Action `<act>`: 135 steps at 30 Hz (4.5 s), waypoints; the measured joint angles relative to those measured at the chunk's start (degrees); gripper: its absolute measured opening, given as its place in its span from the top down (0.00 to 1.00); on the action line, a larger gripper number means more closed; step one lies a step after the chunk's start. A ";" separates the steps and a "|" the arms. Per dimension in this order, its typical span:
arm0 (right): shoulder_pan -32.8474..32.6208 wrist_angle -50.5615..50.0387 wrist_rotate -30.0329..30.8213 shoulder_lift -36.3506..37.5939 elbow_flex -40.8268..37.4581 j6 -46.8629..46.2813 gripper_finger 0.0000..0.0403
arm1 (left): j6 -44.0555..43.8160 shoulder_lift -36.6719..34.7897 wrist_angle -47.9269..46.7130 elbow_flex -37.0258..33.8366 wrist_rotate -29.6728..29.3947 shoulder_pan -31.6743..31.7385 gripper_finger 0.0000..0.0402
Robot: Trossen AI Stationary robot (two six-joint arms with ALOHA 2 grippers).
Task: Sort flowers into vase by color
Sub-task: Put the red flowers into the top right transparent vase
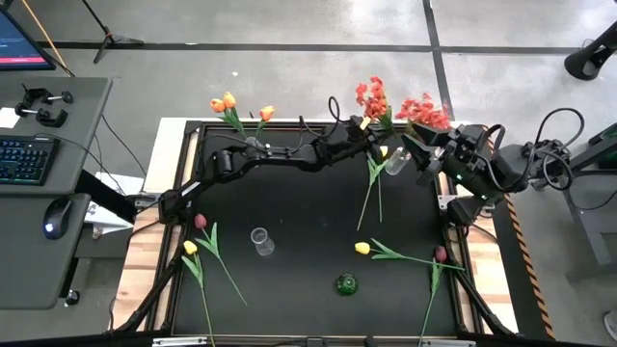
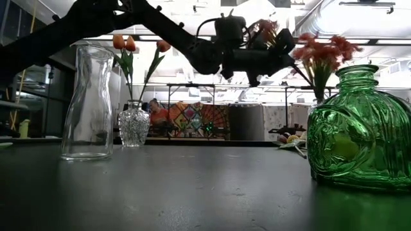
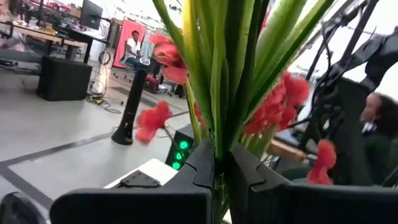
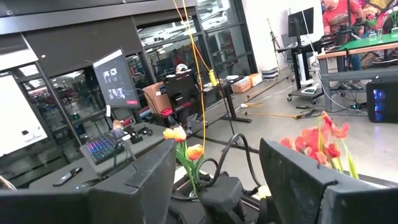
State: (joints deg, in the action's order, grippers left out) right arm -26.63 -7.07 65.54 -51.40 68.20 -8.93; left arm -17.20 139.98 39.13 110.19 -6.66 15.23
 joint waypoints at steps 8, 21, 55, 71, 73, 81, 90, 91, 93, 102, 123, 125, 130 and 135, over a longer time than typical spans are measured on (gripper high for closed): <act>0.00 0.08 0.00 0.00 0.00 -0.02 0.45 | 3.09 -0.06 -2.17 0.00 -1.47 0.11 1.00; 0.00 0.07 -0.86 -0.04 0.00 -0.02 0.45 | 3.60 -0.36 -3.61 -0.05 3.36 0.04 1.00; 0.00 -12.13 -13.98 0.02 -0.02 -10.41 0.45 | 6.54 -13.58 -23.47 -1.96 20.54 6.50 1.00; -3.45 -56.98 -29.69 -5.39 -13.95 -65.70 0.45 | 12.93 -29.83 -42.74 -2.69 25.45 8.04 1.00; -4.65 -55.22 -29.33 -3.40 -20.32 -72.02 0.45 | 12.99 -31.31 -44.75 -2.69 25.61 8.37 1.00; -2.11 -51.45 -19.45 10.21 -38.59 -86.42 0.45 | 12.77 -34.21 -49.15 -2.69 25.89 8.16 1.00; 13.44 -50.44 -18.99 14.12 -41.44 -65.55 0.40 | 9.04 -34.18 -49.37 -2.69 26.56 5.66 1.00; 15.35 -49.19 -19.27 14.12 -41.42 -62.78 0.38 | 8.60 -34.18 -49.35 -2.69 26.43 5.40 1.00; 19.15 -45.43 -21.37 14.10 -41.46 -56.30 0.36 | 8.31 -34.18 -49.49 -2.69 26.32 4.81 1.00; 35.93 -27.89 -26.06 11.32 -42.05 -33.98 0.30 | 8.97 -34.16 -51.52 -2.69 29.71 2.97 1.00; 50.27 -11.79 -31.85 1.80 -42.12 -18.01 0.30 | -2.10 -34.16 -21.93 -19.43 42.65 18.04 1.00; 50.27 -11.89 -34.07 1.70 -42.12 -18.93 0.30 | -2.79 -34.18 -21.64 -19.41 44.95 19.22 1.00; 50.23 -12.30 -45.35 3.68 -41.95 -21.15 0.30 | -5.24 -34.18 -21.13 -19.41 48.15 21.07 1.00; 50.23 -18.95 -51.46 7.84 -39.56 -27.13 0.30 | -5.22 -34.18 -21.16 -19.41 48.07 21.31 1.00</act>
State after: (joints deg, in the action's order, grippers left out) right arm 23.59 -26.02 14.07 -43.56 28.64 -36.05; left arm -22.42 105.80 17.97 90.78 41.42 36.53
